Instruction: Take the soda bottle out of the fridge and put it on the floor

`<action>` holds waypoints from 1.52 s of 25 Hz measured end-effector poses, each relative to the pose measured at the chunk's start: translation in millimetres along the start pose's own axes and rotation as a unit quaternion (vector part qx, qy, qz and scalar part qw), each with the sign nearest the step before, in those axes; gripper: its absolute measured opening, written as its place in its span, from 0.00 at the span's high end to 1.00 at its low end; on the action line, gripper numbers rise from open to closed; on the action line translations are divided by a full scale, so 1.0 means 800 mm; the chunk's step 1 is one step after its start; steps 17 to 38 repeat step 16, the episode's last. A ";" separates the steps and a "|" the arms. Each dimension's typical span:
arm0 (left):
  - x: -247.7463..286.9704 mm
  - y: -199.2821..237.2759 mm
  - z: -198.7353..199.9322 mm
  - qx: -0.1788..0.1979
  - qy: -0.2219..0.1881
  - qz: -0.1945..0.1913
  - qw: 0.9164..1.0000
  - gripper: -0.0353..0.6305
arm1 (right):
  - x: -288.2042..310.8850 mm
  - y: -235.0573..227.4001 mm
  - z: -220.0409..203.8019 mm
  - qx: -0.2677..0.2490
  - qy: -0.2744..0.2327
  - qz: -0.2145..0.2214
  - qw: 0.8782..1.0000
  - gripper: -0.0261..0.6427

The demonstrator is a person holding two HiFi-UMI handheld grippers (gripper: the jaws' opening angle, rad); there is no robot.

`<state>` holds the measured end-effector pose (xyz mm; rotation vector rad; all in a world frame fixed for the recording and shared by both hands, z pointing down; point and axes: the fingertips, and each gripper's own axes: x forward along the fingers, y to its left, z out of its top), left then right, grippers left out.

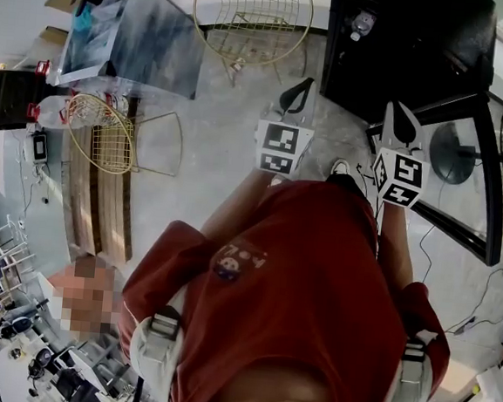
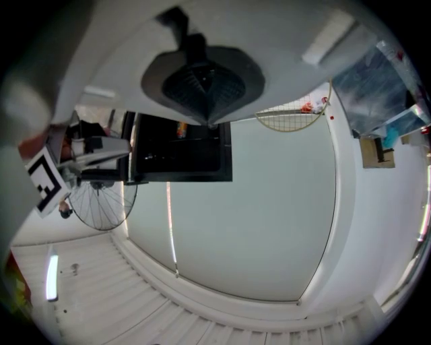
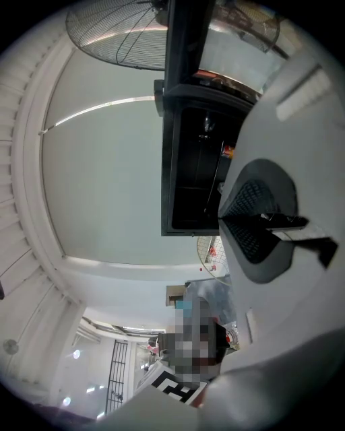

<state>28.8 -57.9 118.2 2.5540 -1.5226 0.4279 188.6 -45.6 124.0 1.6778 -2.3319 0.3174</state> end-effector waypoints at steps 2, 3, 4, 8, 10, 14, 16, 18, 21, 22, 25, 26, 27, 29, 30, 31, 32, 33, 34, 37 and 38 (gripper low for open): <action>-0.002 -0.001 -0.001 0.002 0.000 0.000 1.000 0.95 | -0.001 0.001 -0.002 0.001 0.001 0.000 1.000 0.96; -0.003 -0.002 -0.002 0.001 0.000 -0.001 1.000 0.95 | -0.002 0.001 -0.003 0.001 0.001 0.000 1.000 0.96; -0.004 -0.002 -0.003 -0.001 -0.001 -0.001 1.000 0.95 | -0.003 0.002 -0.004 0.001 0.000 0.000 1.000 0.96; -0.008 -0.004 -0.007 -0.010 -0.004 -0.001 1.000 0.95 | -0.007 0.005 -0.005 -0.001 -0.001 0.003 1.000 0.96; -0.009 -0.005 -0.009 -0.006 -0.002 -0.001 1.000 0.95 | -0.007 0.006 -0.007 0.000 -0.001 0.004 1.000 0.96; -0.008 -0.007 -0.005 -0.001 -0.001 -0.002 1.000 0.95 | -0.006 0.005 -0.008 0.002 -0.002 0.004 1.000 0.96; -0.006 -0.009 -0.002 0.002 -0.003 -0.004 1.000 0.95 | -0.007 0.003 -0.009 0.004 -0.004 0.003 1.000 0.96; -0.006 -0.009 -0.002 0.002 -0.003 -0.004 1.000 0.95 | -0.007 0.003 -0.009 0.004 -0.004 0.003 1.000 0.96; -0.006 -0.009 -0.002 0.002 -0.003 -0.004 1.000 0.95 | -0.007 0.003 -0.009 0.004 -0.004 0.003 1.000 0.96; -0.006 -0.009 -0.002 0.002 -0.003 -0.004 1.000 0.95 | -0.007 0.003 -0.009 0.004 -0.004 0.003 1.000 0.96; -0.006 -0.009 -0.002 0.002 -0.003 -0.004 1.000 0.95 | -0.007 0.003 -0.009 0.004 -0.004 0.003 1.000 0.96; -0.006 -0.009 -0.002 0.002 -0.003 -0.004 1.000 0.95 | -0.007 0.003 -0.009 0.004 -0.004 0.003 1.000 0.96; -0.006 -0.009 -0.002 0.002 -0.003 -0.004 1.000 0.95 | -0.007 0.003 -0.009 0.004 -0.004 0.003 1.000 0.96; -0.006 -0.009 -0.002 0.002 -0.003 -0.004 1.000 0.95 | -0.007 0.003 -0.009 0.004 -0.004 0.003 1.000 0.96; -0.006 -0.009 -0.002 0.002 -0.003 -0.004 1.000 0.95 | -0.007 0.003 -0.009 0.004 -0.004 0.003 1.000 0.96; -0.006 -0.009 -0.002 0.002 -0.003 -0.004 1.000 0.95 | -0.007 0.003 -0.009 0.004 -0.004 0.003 1.000 0.96; -0.006 -0.009 -0.002 0.002 -0.003 -0.004 1.000 0.95 | -0.007 0.003 -0.009 0.004 -0.004 0.003 1.000 0.96; -0.006 -0.009 -0.002 0.002 -0.003 -0.004 1.000 0.95 | -0.007 0.003 -0.009 0.004 -0.004 0.003 1.000 0.96; -0.006 -0.009 -0.002 0.002 -0.003 -0.004 1.000 0.95 | -0.007 0.003 -0.009 0.004 -0.004 0.003 1.000 0.96; -0.006 -0.009 -0.002 0.002 -0.003 -0.004 1.000 0.95 | -0.007 0.003 -0.009 0.004 -0.004 0.003 1.000 0.96; -0.006 -0.009 -0.002 0.002 -0.003 -0.004 1.000 0.95 | -0.007 0.003 -0.009 0.004 -0.004 0.003 1.000 0.96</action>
